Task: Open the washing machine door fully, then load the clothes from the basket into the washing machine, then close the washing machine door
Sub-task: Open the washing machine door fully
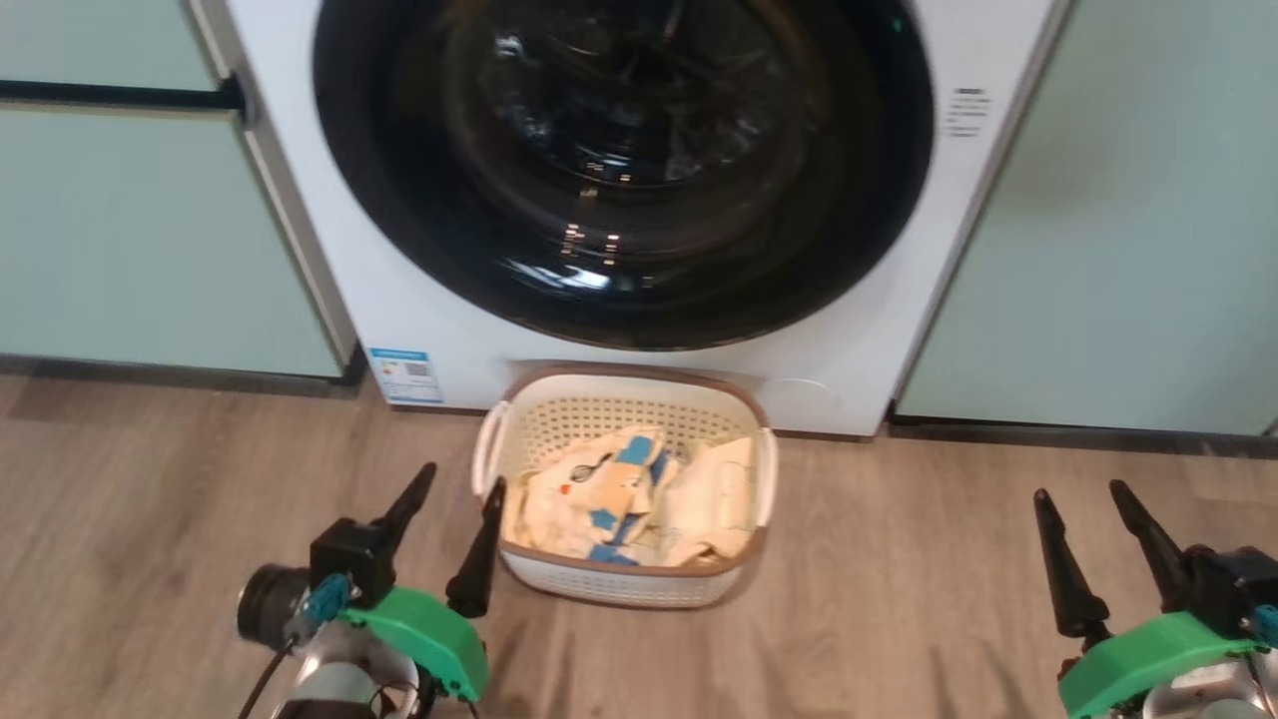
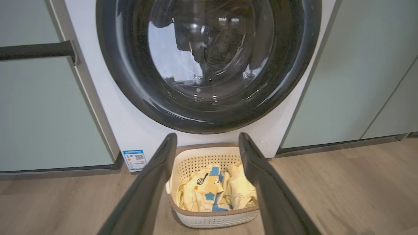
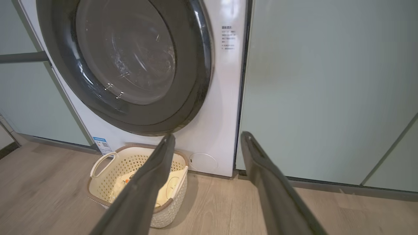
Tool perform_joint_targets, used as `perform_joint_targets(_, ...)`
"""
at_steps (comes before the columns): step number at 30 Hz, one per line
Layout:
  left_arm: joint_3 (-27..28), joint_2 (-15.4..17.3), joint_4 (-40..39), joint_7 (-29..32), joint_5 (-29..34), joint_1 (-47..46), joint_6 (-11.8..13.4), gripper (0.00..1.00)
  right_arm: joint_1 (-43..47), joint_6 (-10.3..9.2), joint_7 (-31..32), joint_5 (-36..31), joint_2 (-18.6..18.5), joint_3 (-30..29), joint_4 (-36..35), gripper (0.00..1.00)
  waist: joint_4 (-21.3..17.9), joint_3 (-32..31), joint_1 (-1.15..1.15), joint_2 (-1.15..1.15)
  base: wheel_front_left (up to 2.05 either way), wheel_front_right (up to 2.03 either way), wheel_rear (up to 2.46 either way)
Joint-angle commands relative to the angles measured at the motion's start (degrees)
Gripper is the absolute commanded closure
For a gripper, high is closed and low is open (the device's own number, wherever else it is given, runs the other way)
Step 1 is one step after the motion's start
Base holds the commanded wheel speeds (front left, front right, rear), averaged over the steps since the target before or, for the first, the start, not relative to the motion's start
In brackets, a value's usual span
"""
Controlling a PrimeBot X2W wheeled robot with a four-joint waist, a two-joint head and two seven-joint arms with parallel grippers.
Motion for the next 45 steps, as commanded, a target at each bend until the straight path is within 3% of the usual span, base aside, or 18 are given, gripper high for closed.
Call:
perform_joint_targets(1,1.89,0.83,-1.73,-0.61,0.35,-3.39,0.04,0.00,-2.86,-0.17,-0.62,0.25,-0.81,0.58,-1.89,0.00,-0.08,0.04,0.00,0.00,1.23,1.23,-2.46)
perform_joint_targets(18,2.18,0.57,-3.40,-0.61,-0.39,-3.33,-0.16,0.00,-2.87,-0.17,-0.62,0.27,-0.47,0.09,-2.33,0.00,-0.64,0.41,0.00,0.00,1.00,1.00,-2.01)
perform_joint_targets(45,2.44,0.32,-3.51,-0.61,-0.12,-3.06,0.15,0.00,-2.80,-0.17,-0.62,0.44,-0.24,-0.35,-2.64,0.00,-1.02,0.88,0.00,0.00,0.05,0.05,-0.10)
